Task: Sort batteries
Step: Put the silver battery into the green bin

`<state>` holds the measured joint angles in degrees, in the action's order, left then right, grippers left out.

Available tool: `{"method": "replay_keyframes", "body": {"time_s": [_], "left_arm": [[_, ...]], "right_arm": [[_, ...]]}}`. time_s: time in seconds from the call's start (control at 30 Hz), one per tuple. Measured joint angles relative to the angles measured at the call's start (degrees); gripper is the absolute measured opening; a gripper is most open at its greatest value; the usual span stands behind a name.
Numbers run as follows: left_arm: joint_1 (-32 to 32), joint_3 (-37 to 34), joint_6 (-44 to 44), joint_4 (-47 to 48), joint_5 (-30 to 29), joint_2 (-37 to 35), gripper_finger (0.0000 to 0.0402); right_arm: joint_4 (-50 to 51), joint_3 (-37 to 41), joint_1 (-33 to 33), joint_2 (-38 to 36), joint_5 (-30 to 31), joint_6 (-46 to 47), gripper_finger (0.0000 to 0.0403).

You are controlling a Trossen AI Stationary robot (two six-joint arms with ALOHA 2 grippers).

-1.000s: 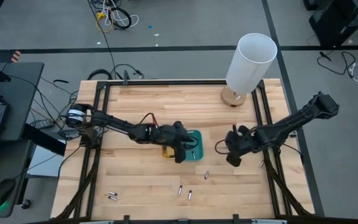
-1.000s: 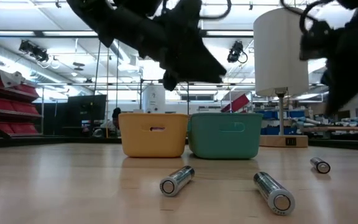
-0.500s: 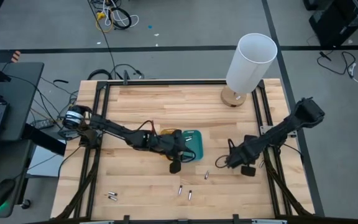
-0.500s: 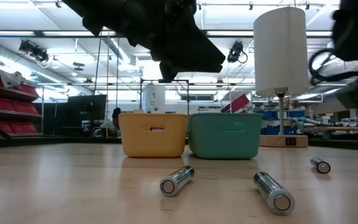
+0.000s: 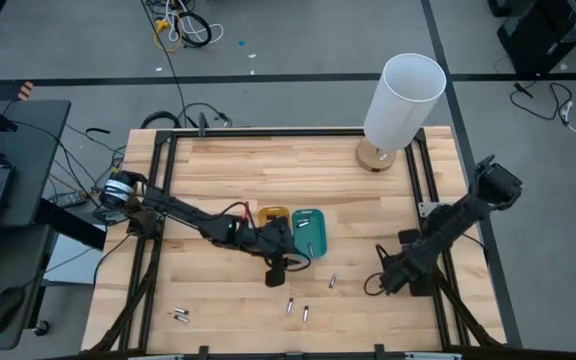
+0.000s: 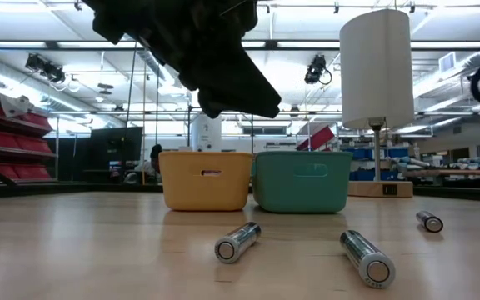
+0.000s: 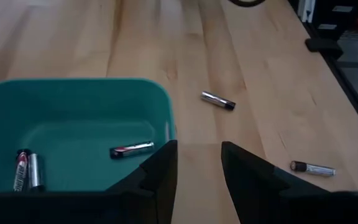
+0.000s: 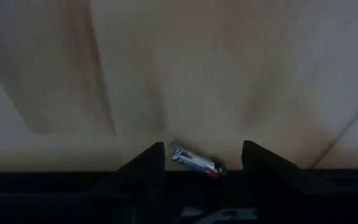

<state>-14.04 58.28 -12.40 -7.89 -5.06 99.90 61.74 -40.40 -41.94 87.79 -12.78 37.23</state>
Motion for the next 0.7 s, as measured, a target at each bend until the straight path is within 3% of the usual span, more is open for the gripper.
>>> {"method": "replay_keyframes", "body": {"time_s": [0.3, 0.53, 0.7], "left_arm": [[-0.73, 0.00, 0.14, 1.04, -0.02, -1.11, 0.0140], [-1.46, -0.04, 0.02, 7.03, -1.43, -5.42, 0.0140], [-3.41, -0.04, 0.02, 12.85, -7.31, -10.55, 0.0140]], "right_arm": [[0.26, 0.10, -4.97, 0.01, -0.52, -0.30, 0.0218], [-2.53, 4.86, -6.35, 0.07, -1.18, 1.99, 0.0182], [-3.52, 5.15, -5.90, 0.13, -1.79, 0.79, 0.0143]]}}
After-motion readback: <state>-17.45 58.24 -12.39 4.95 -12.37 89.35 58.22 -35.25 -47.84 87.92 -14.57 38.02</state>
